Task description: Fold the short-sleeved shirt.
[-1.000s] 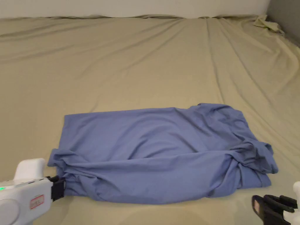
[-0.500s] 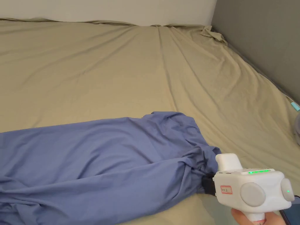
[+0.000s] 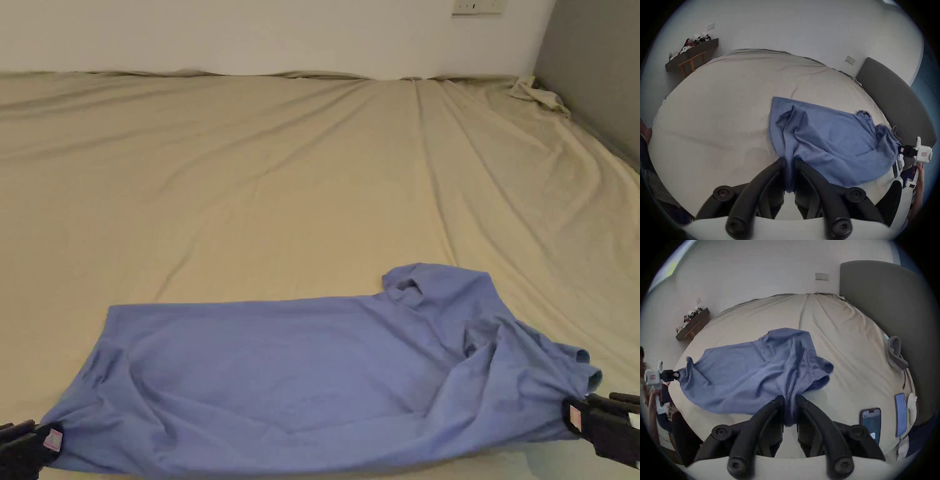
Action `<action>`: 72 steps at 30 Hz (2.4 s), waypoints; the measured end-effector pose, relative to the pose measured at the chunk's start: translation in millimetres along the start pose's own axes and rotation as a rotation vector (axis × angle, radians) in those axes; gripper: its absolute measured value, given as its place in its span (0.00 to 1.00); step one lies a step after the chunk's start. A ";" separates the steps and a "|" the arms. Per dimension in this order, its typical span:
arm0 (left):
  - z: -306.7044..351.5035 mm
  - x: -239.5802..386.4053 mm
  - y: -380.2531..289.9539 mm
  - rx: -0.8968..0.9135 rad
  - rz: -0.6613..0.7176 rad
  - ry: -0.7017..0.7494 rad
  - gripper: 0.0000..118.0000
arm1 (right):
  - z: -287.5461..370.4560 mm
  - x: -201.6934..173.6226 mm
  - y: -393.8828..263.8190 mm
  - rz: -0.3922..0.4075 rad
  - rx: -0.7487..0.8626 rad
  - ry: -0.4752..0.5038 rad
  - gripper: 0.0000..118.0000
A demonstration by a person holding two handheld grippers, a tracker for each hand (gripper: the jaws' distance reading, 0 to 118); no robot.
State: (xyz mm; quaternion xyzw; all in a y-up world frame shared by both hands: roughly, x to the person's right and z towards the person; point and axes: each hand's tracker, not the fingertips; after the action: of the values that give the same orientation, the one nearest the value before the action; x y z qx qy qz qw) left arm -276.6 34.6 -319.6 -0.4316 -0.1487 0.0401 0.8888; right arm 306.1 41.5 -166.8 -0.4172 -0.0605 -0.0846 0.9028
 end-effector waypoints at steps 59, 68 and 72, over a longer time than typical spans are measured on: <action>-180.6 13.9 106.7 -0.210 -0.073 0.138 0.01 | 34.8 -64.3 8.3 0.080 0.096 0.012 0.02; -80.8 56.1 106.5 0.021 -0.110 0.068 0.01 | -44.8 -15.5 109.2 0.004 0.160 0.018 1.00; -62.5 63.4 100.0 0.041 -0.088 0.039 0.01 | -138.5 11.7 153.7 -0.028 -0.038 -0.021 1.00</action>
State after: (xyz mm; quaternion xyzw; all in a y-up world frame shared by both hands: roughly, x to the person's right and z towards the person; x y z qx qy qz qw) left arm -191.8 62.5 -419.4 -0.4071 -0.1495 -0.0046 0.9010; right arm 354.1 32.4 -368.1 -0.4345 -0.0741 -0.0941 0.8927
